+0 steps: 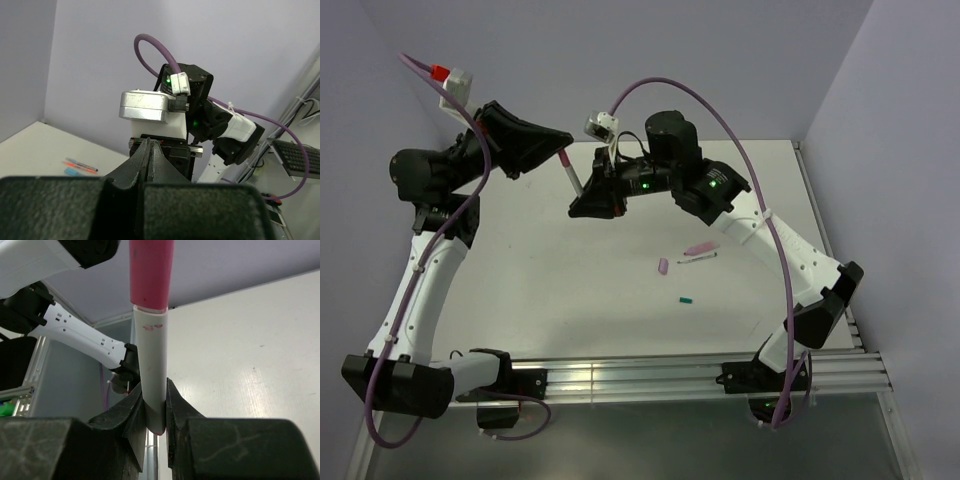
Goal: Insert the pens into the pen caps
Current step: Press the pen cap onto the pen.
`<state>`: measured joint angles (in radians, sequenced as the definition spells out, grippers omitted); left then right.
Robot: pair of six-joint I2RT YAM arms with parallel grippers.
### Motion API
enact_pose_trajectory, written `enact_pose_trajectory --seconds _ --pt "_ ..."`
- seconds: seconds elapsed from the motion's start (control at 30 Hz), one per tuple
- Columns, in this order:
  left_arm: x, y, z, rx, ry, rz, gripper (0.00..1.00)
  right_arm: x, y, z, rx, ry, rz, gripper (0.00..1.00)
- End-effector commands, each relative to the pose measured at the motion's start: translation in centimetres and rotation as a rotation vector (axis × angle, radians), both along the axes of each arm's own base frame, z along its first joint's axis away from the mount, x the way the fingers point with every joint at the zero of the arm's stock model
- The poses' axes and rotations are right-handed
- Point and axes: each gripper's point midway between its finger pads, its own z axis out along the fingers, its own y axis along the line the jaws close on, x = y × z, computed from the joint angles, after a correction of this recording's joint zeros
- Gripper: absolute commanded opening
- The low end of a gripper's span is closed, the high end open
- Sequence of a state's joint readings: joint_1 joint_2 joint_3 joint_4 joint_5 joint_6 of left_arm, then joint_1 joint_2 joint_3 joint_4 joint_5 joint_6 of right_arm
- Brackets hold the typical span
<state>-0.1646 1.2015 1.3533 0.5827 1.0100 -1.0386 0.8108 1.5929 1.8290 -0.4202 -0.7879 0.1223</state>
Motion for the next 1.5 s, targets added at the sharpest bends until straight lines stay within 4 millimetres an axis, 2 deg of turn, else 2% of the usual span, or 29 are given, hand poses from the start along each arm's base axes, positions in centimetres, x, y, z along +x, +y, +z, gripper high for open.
enact_pose_trajectory --seconds 0.0,0.27,0.3,0.33,0.37,0.5,0.7,0.97,1.13,1.23,1.33,1.37,1.43,1.47 --pt "-1.4 -0.4 -1.5 0.005 0.017 -0.105 0.00 -1.2 -0.4 5.1 0.124 -0.114 0.049 0.00" --pt "-1.2 -0.5 -1.9 0.022 0.057 -0.101 0.01 -1.0 -0.6 5.2 0.124 -0.126 0.038 0.00" --pt "-1.4 -0.5 -1.8 0.024 0.048 -0.102 0.14 -0.9 -0.6 5.1 0.122 -0.126 0.036 0.00" --pt "-1.4 -0.4 -1.6 0.022 0.036 -0.091 0.22 -0.9 -0.6 5.1 0.122 -0.126 0.038 0.00" --pt "-1.2 -0.3 -1.5 0.024 0.051 -0.081 0.37 -1.0 -0.5 4.8 0.116 -0.123 0.039 0.00" --pt "-1.2 -0.2 -0.7 0.022 0.029 -0.062 0.51 -0.9 -0.5 4.4 0.109 -0.119 0.041 0.00" --pt "-1.0 0.1 0.4 0.014 0.001 -0.049 0.50 -1.1 -0.6 4.3 0.106 -0.117 0.046 0.00" --pt "-1.3 0.3 1.2 0.009 -0.033 -0.048 0.55 -1.2 -0.5 3.9 0.101 -0.108 0.057 0.00" --pt "-1.6 0.3 1.4 0.001 -0.040 -0.055 0.53 -1.2 -0.4 4.0 0.102 -0.101 0.064 0.00" --pt "-1.6 0.2 1.3 0.004 -0.037 -0.066 0.46 -1.3 -0.4 3.9 0.102 -0.098 0.066 0.00" --pt "-1.5 0.2 1.0 0.006 -0.034 -0.074 0.31 -1.4 -0.4 3.9 0.102 -0.097 0.071 0.00" --pt "-1.6 0.2 1.0 0.005 -0.035 -0.077 0.23 -1.4 -0.4 3.9 0.102 -0.097 0.074 0.00" --pt "-1.7 0.2 0.9 0.007 -0.035 -0.082 0.14 -1.4 -0.4 3.9 0.101 -0.094 0.075 0.00" --pt "-1.7 0.1 0.8 0.010 -0.033 -0.086 0.04 -1.3 -0.4 3.9 0.102 -0.097 0.071 0.00"
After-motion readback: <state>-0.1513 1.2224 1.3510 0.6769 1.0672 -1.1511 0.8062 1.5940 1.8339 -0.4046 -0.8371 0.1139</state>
